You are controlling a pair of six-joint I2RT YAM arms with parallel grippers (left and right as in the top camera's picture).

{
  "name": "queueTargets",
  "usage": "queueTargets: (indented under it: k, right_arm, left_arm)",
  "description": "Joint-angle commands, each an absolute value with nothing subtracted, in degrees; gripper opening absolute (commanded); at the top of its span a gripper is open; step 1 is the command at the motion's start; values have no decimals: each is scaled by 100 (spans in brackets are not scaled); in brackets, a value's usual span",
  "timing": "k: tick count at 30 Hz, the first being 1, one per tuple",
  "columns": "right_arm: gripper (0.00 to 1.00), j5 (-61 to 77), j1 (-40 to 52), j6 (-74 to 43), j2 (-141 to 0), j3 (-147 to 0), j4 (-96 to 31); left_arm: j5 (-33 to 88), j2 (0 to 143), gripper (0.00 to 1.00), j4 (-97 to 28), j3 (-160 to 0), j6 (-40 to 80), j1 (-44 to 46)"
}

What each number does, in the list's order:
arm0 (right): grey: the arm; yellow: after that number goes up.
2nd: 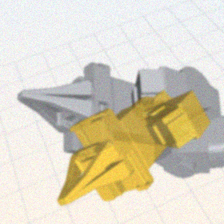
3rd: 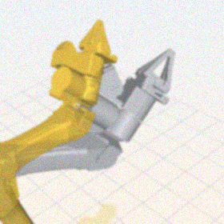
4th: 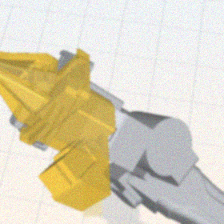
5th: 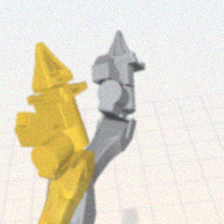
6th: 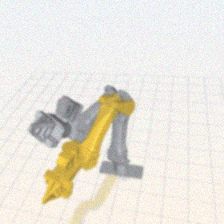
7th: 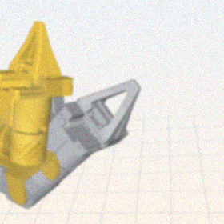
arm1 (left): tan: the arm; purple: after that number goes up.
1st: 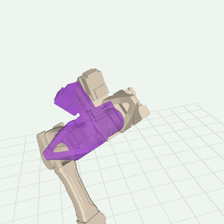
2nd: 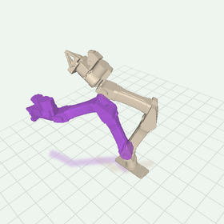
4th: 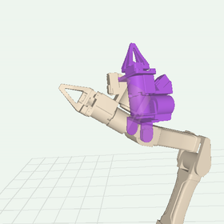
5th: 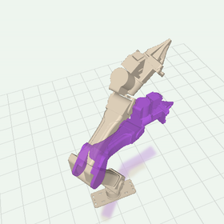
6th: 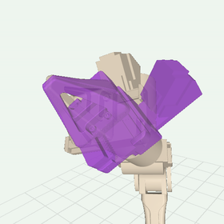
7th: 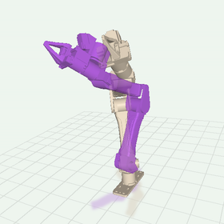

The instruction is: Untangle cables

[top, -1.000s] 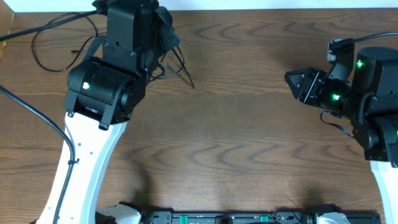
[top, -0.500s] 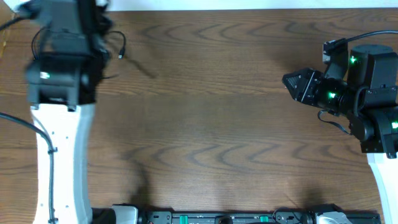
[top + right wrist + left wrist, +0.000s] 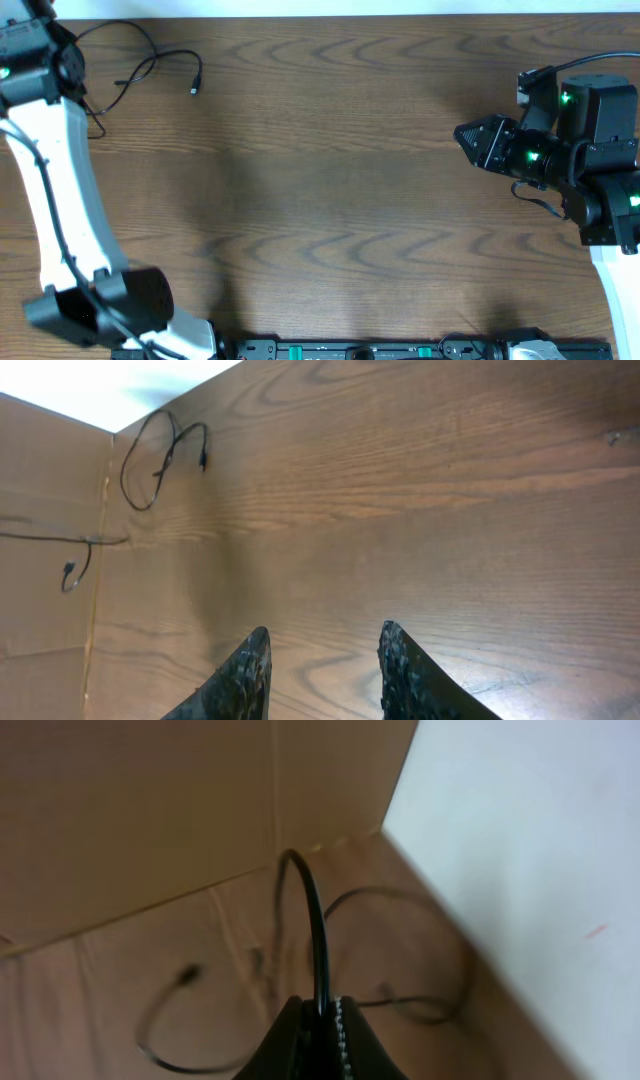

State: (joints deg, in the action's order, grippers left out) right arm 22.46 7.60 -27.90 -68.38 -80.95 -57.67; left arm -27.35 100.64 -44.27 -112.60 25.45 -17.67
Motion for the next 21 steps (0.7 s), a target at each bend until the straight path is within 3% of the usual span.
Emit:
queueTargets:
  k: [1,8,21]
  right_arm:
    - [32,2235,718,-2539,-6853,-8119,-5771]
    - [34,2012,718,-2541,-6855,-8119,-5765]
    - [35,1898,722,-2543,-7015,-8119,-5640]
  left_arm:
    - [-2912,10541,8,-4403,-11343,1227,-1883]
    - [-4654,11393,8,-4641,-11336,1256,-2193]
    - [-4958,11592,7,-5035,-11286,1614,-3367]
